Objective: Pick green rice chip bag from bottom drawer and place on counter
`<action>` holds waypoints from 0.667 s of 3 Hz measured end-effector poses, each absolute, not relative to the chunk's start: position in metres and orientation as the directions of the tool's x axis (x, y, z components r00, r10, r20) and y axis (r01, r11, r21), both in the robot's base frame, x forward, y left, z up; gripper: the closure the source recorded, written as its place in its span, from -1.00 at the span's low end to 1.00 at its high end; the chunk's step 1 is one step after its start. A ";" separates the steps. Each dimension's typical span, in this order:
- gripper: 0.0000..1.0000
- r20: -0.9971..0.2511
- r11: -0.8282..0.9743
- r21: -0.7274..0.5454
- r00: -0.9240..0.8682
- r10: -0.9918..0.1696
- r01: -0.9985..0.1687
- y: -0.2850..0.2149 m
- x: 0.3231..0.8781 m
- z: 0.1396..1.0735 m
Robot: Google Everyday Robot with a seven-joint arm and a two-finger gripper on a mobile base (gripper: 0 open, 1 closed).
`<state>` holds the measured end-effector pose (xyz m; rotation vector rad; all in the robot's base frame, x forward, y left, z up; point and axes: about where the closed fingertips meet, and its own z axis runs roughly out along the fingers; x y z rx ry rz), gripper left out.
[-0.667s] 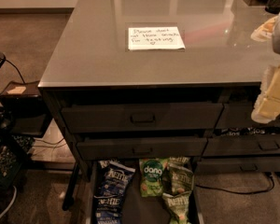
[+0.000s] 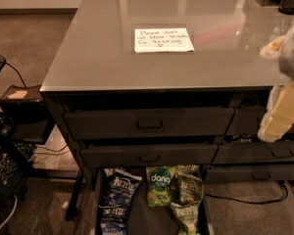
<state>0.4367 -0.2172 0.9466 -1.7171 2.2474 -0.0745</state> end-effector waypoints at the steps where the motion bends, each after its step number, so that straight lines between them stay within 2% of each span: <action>1: -1.00 -0.225 0.292 -0.201 -0.247 -0.943 -0.935 -0.214 0.431 0.887; 2: -1.00 -0.251 0.294 -0.171 -0.247 -0.936 -0.940 -0.210 0.427 0.818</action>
Offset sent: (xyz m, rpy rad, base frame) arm -0.0113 0.0105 -0.2178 0.0961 0.0671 -0.0014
